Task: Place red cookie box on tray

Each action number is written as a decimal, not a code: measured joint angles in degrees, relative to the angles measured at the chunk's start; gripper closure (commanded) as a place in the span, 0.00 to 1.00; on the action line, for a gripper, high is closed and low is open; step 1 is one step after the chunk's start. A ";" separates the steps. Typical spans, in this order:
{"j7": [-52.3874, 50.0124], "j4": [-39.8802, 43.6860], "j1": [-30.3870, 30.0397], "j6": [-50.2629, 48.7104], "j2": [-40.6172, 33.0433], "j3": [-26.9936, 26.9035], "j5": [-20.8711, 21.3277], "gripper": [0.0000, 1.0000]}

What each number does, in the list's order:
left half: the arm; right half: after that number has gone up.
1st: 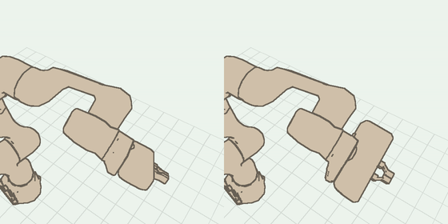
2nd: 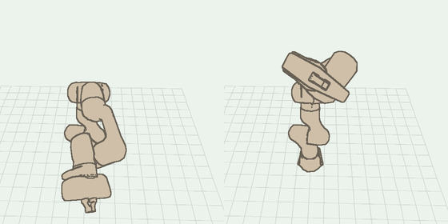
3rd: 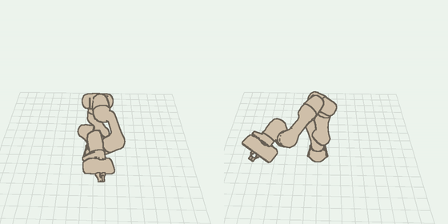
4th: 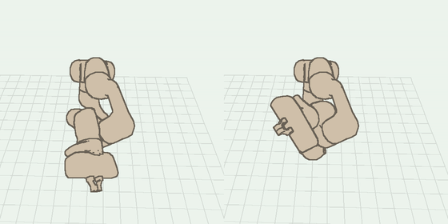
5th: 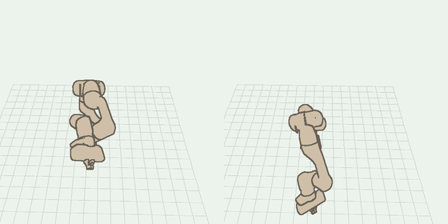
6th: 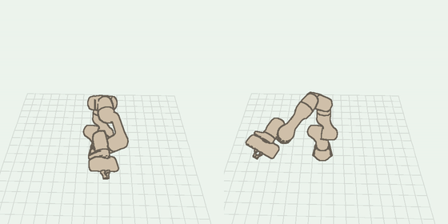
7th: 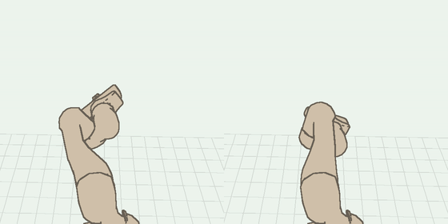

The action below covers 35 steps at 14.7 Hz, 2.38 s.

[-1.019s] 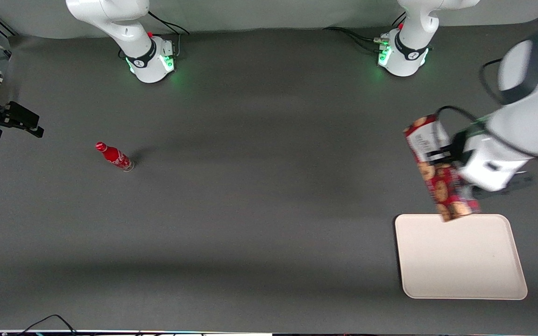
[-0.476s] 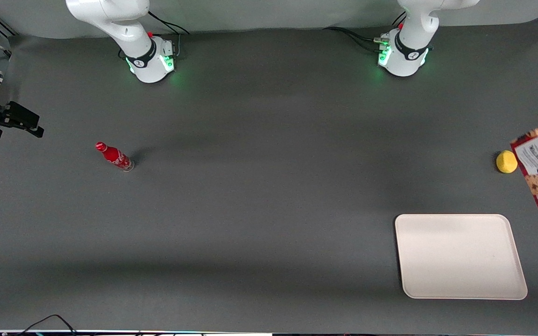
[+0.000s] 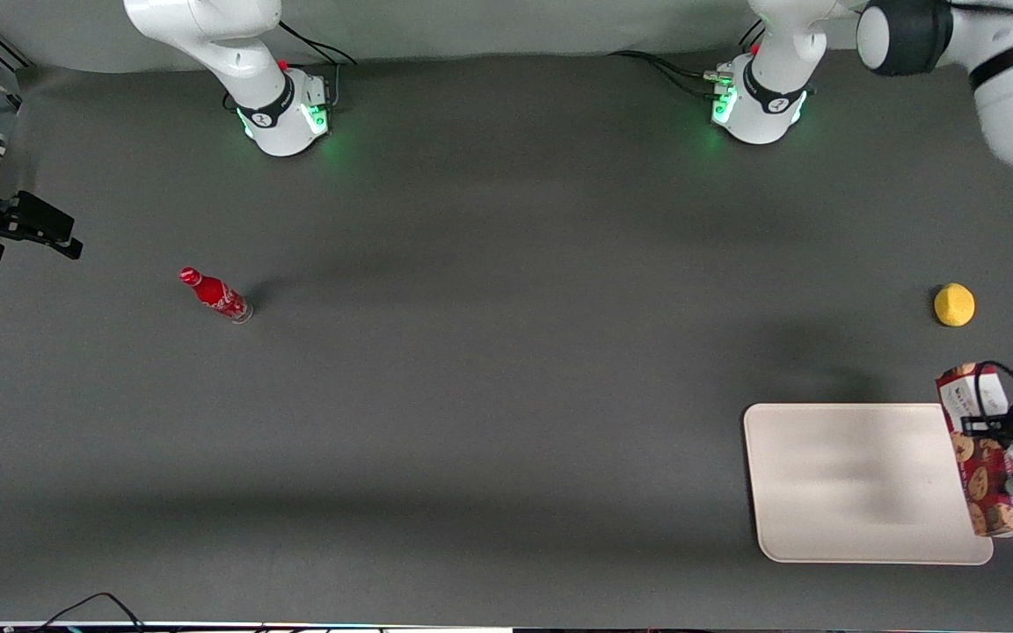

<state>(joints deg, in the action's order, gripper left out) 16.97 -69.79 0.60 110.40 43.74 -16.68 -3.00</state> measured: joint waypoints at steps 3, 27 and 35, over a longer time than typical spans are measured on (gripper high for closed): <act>5.52 0.43 -2.47 6.88 5.13 -0.54 -0.02 1.00; 2.11 13.40 -2.60 -19.55 -0.45 -4.27 -6.61 0.00; -3.59 3.97 3.45 -34.14 -21.84 0.43 -4.93 0.00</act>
<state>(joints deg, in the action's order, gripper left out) 13.38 -65.83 4.05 76.26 21.90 -16.26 -7.93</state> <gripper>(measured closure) 0.000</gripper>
